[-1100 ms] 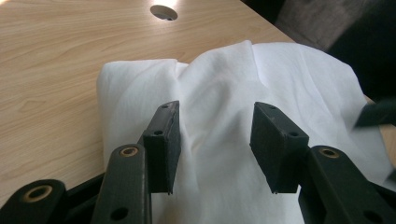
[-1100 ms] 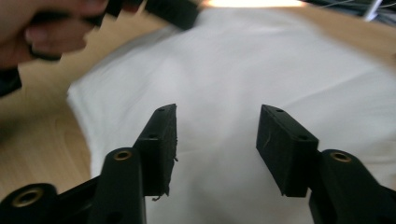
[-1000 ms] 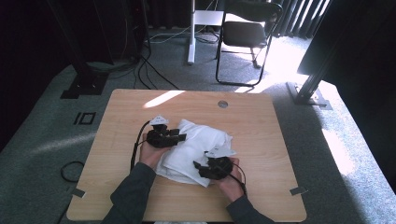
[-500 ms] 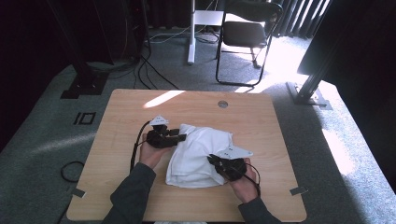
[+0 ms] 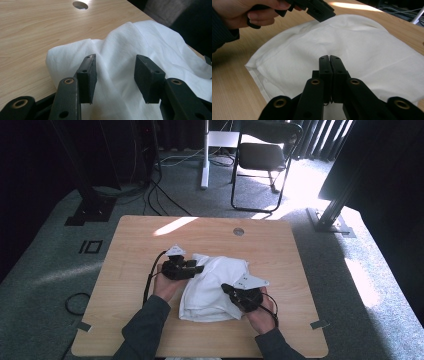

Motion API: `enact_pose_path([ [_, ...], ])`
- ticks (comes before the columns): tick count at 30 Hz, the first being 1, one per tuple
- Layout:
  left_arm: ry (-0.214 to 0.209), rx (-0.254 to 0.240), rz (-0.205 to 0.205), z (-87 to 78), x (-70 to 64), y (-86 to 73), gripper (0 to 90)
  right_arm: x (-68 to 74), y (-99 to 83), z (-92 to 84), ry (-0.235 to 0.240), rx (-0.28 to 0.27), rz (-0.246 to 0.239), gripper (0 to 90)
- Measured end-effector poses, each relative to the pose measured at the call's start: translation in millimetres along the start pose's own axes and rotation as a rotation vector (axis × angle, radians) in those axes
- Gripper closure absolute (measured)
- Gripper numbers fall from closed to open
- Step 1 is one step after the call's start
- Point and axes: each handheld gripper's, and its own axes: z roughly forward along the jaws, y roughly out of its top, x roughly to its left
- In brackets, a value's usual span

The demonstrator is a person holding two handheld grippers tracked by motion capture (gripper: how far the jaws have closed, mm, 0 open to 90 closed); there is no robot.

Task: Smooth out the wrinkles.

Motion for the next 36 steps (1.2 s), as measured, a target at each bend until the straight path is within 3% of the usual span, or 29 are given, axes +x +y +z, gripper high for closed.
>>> enact_pose_path([
  [3, 0.001, -0.003, 0.0, -1.0, 0.1, 0.2, 53.5, 0.6, 1.7, -7.6, 0.008, -0.03, 0.003, 89.3],
  [6, 0.003, -0.002, -0.001, -0.7, 0.3, 0.1, 53.5, -1.8, 5.1, -22.1, 0.048, -0.097, 0.032, 89.2],
  [9, 0.003, 0.0, 0.0, -0.4, 0.4, 0.0, 53.5, -4.6, 7.3, -30.9, 0.037, -0.12, 0.031, 89.2],
  [10, -0.005, 0.007, 0.003, 1.9, -1.1, -0.4, 53.1, -11.0, 6.9, -39.3, 0.056, -0.145, 0.06, 89.1],
  [12, -0.005, 0.012, 0.009, 3.0, -1.7, -0.4, 53.0, -14.4, 5.6, -43.4, 0.049, -0.152, 0.066, 88.9],
  [13, -0.005, 0.023, 0.017, 6.2, -3.6, -0.5, 52.8, -21.7, 1.7, -48.6, 0.061, -0.163, 0.097, 88.8],
  [16, 0.012, 0.043, 0.024, 12.1, -4.4, -1.8, 53.0, -29.2, -6.1, -52.8, 0.035, -0.142, 0.103, 89.1],
  [22, 0.008, 0.055, 0.019, 20.4, -4.0, -3.2, 52.9, -43.7, -14.0, -68.0, -0.027, -0.181, 0.167, 89.2],
  [25, 0.028, 0.073, 0.033, 27.5, -6.3, -4.0, 53.0, -47.0, -16.5, -66.4, -0.113, -0.127, 0.137, 89.0],
  [26, 0.028, 0.073, 0.033, 27.5, -6.3, -4.0, 53.0, -47.0, -16.5, -66.4, -0.113, -0.127, 0.137, 89.0],
  [28, 0.062, 0.087, 0.03, 35.0, -5.0, -4.7, 53.0, -54.4, -23.6, -59.4, -0.16, -0.076, 0.149, 88.8],
  [31, 0.117, 0.097, 0.03, 40.3, -0.1, -4.7, 53.6, -66.0, -36.2, -42.1, -0.158, -0.012, 0.197, 88.8],
  [32, 0.117, 0.097, 0.03, 40.3, -0.1, -4.7, 53.9, -66.0, -36.2, -42.1, -0.158, -0.012, 0.197, 88.8],
  [33, 0.152, 0.105, 0.025, 42.6, 4.4, -4.3, 55.7, -66.4, -43.5, -29.1, -0.144, 0.031, 0.215, 88.8],
  [34, 0.21, 0.123, 0.004, 46.0, 14.0, -3.1, 56.0, -63.7, -45.7, -24.1, -0.133, 0.042, 0.219, 88.7],
  [36, 0.231, 0.133, -0.031, 48.5, 22.8, -2.5, 57.6, -56.3, -47.4, -16.8, -0.104, 0.058, 0.208, 88.5],
])
